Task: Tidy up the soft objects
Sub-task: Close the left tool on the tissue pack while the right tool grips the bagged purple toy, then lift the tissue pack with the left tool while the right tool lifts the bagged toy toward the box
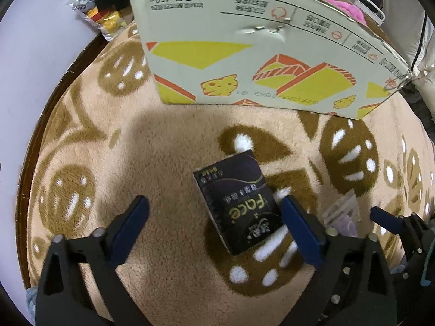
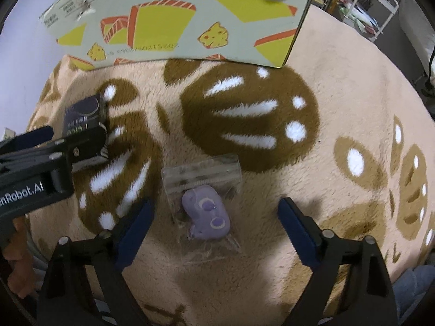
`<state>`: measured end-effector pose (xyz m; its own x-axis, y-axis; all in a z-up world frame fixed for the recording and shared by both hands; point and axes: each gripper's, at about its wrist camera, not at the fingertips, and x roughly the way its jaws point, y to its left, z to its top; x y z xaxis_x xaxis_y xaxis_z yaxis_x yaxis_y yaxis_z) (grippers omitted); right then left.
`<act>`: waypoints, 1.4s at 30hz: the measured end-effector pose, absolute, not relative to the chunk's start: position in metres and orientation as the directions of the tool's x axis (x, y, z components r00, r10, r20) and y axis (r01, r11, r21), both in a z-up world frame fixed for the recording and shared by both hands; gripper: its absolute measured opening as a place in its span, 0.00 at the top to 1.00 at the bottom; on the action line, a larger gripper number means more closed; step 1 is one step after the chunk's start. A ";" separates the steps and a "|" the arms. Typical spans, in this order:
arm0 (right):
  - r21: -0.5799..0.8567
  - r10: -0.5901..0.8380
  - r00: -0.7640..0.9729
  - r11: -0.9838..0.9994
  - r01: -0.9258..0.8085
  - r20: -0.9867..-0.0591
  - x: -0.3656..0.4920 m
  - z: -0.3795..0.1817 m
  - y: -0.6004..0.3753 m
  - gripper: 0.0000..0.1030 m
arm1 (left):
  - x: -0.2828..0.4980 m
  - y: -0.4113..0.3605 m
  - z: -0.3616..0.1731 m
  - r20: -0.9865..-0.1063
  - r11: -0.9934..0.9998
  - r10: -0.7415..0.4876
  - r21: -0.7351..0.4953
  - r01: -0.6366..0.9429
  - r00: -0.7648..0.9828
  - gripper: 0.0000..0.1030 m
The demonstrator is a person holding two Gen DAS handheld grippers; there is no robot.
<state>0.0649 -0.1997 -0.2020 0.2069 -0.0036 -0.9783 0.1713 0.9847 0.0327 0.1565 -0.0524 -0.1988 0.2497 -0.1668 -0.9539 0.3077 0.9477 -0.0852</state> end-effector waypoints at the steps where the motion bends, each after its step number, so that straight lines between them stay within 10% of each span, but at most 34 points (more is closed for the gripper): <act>1: 0.023 -0.012 0.203 0.986 0.167 -0.979 0.064 -0.202 -0.198 0.16 | 0.155 -0.053 -0.200 -0.953 0.947 -0.171 -0.089 0.310 0.249 0.14; 15: 0.001 -0.045 0.241 0.982 0.187 -0.969 0.060 -0.202 -0.207 0.54 | 0.144 -0.065 -0.199 -0.952 0.933 -0.193 -0.103 0.344 0.237 0.45; 42: 0.130 -0.045 0.608 0.962 0.241 -0.792 0.061 -0.122 -0.251 0.56 | 0.097 -0.055 -0.137 -0.872 0.936 -0.188 -0.019 0.351 0.452 0.50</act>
